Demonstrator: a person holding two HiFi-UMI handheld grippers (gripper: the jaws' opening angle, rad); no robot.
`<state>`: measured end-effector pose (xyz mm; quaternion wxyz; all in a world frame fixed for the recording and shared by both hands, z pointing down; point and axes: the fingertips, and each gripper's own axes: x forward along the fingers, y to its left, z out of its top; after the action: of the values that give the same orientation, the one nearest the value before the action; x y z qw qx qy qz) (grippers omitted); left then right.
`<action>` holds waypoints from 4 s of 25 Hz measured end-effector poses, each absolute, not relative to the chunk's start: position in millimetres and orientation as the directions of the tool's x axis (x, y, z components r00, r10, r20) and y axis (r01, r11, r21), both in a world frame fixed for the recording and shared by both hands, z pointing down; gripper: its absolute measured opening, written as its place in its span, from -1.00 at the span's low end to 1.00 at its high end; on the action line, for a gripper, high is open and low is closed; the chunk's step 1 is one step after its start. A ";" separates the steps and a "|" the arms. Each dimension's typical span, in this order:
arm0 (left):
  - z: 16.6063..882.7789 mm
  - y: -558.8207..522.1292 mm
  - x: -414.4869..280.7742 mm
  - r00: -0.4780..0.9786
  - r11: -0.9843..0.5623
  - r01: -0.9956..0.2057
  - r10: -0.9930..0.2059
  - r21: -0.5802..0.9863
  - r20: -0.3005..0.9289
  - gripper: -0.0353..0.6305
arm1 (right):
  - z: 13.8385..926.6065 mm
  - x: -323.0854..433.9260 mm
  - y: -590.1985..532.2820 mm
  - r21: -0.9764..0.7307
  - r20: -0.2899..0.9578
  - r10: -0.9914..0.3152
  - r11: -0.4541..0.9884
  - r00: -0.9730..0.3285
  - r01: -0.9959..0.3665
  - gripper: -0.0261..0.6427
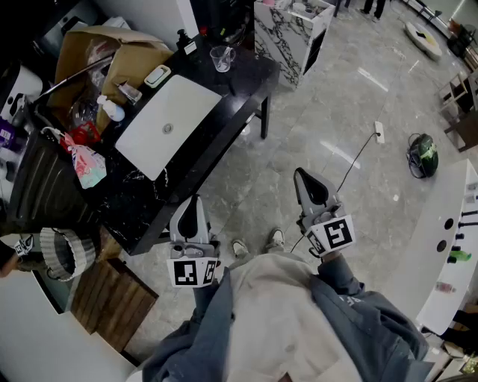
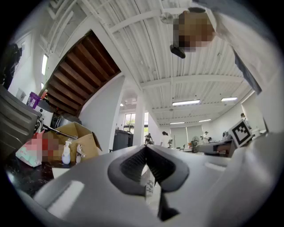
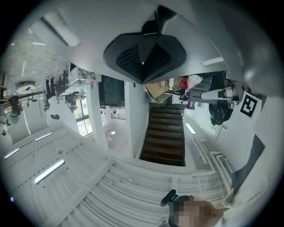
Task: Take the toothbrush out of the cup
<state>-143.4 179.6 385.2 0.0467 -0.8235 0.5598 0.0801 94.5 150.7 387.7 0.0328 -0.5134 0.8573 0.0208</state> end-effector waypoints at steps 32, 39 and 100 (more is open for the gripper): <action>387.6 181.4 -143.9 0.371 -0.372 -0.928 -0.914 -0.021 -0.165 -0.71 | 383.6 99.3 154.5 -0.001 -0.110 -0.882 0.462 -0.459 -0.887 -0.91; 377.4 184.4 -145.1 0.366 -0.364 -0.930 -0.910 -0.046 -0.193 -0.50 | 381.7 102.5 153.9 0.000 -0.113 -0.886 0.453 -0.450 -0.892 -0.91; 381.7 9.7 -135.3 0.280 -0.276 -0.960 -0.938 -0.048 -0.205 0.05 | 368.1 127.0 -29.6 0.040 -0.156 -0.834 0.530 -0.529 -0.847 -0.91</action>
<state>-135.3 9.7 381.7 0.0809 -0.7959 0.5962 0.0680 127.0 -29.6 368.1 0.0588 -0.4817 0.8726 0.0551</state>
